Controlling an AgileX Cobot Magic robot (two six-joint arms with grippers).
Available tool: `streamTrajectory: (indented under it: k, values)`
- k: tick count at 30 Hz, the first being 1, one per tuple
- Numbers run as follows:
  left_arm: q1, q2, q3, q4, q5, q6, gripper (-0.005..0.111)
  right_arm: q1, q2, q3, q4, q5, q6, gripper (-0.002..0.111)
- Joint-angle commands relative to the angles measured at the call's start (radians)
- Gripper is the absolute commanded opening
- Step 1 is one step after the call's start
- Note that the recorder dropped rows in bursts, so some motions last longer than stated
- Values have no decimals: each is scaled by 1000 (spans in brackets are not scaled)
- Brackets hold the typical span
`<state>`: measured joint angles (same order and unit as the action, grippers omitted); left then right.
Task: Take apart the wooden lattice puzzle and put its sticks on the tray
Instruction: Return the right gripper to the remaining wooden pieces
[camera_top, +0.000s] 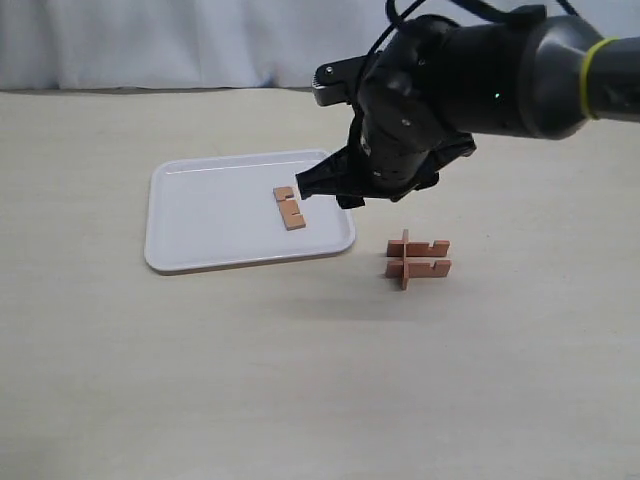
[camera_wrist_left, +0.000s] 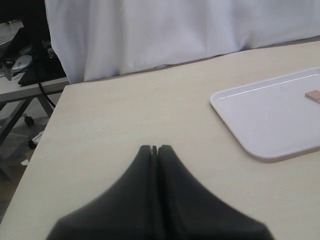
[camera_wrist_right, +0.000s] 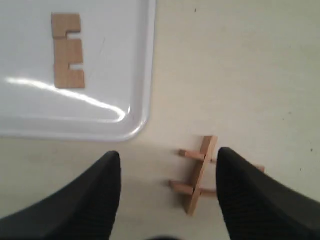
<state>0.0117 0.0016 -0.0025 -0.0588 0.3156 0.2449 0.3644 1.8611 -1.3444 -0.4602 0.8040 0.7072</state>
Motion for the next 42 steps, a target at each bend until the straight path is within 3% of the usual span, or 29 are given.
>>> streamTrajectory:
  k: [1, 7, 14, 20, 25, 36, 42]
  values:
    - [1, -2, 2, -1, -6, 0, 0, -1, -56, 2, 211, 78, -197, 54]
    - [1, -2, 2, -3, -6, 0, 0, -1, -117, 100, 266, 125, -205, 54]
    - [1, -2, 2, -3, -6, 0, 0, -1, -169, 273, 266, 70, -70, 54]
    - [1, -2, 2, -3, -6, 0, 0, -1, -171, 398, 256, -144, 26, 54]
    - [1, -2, 2, -3, -6, 0, 0, -1, -153, 450, 146, -283, 182, 54]
    - [1, -2, 2, 3, -6, 0, 0, -1, -55, 450, -216, -302, 468, 54]
    - [1, -2, 2, 3, -6, 0, 0, -3, -25, 450, -289, -362, 565, 54]
